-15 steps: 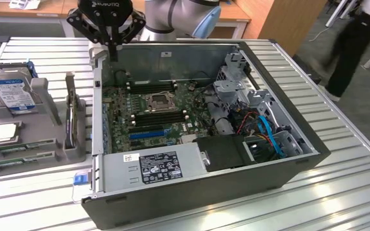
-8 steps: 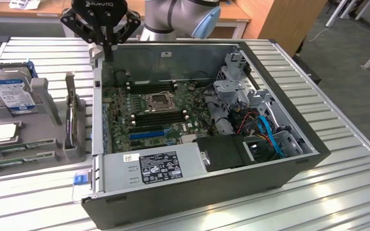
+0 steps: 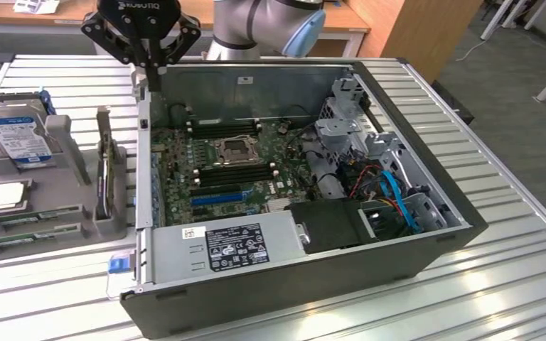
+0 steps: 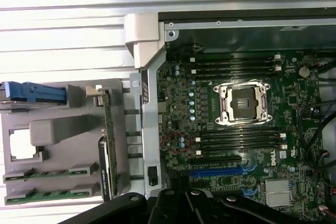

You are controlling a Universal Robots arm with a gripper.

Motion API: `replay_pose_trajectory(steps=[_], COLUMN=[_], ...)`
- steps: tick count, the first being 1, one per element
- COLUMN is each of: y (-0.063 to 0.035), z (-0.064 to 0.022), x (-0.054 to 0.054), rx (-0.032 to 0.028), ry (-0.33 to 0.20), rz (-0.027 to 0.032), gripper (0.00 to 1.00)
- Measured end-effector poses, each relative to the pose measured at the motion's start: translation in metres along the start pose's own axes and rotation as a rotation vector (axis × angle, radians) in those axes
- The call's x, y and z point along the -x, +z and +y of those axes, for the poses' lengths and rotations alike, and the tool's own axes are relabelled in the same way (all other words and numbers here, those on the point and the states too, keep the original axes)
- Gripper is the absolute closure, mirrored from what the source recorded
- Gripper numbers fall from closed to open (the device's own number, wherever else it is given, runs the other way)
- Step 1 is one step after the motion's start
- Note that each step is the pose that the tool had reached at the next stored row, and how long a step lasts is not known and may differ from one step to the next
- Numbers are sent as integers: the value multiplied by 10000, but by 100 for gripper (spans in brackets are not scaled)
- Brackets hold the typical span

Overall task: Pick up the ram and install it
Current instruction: 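Reach for the ram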

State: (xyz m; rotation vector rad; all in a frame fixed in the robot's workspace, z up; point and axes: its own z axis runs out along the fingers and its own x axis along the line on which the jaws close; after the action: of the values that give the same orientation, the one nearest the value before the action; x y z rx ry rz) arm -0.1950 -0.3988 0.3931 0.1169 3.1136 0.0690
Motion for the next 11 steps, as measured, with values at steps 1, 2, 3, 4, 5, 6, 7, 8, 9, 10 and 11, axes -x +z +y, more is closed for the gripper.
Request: replay_pose_trajectory(steps=[1, 2, 3, 4, 5, 6, 7, 8, 9, 10, 11], y=[0, 0, 0, 0, 0, -1, -1, -1, -1, -1, -1], z=[0, -1, -1, -2, -3, -3, -4, -5, -6, -6, -7], x=[-7, -14, -21, -29, -38, -47, -57, -65, -73, -82, -91], rx=[0, -1, -1, -1, -1, -1, -1, 0, -1, -1, -1], ry=[0, 0, 0, -1, 0, 0, -1, -1, -1, 0, 0], rz=[0, 0, -1, 0, 0, 0, 0, 0, 0, 0, 0], gripper=[90, 90, 90, 90, 90, 90, 90, 90, 90, 90, 90])
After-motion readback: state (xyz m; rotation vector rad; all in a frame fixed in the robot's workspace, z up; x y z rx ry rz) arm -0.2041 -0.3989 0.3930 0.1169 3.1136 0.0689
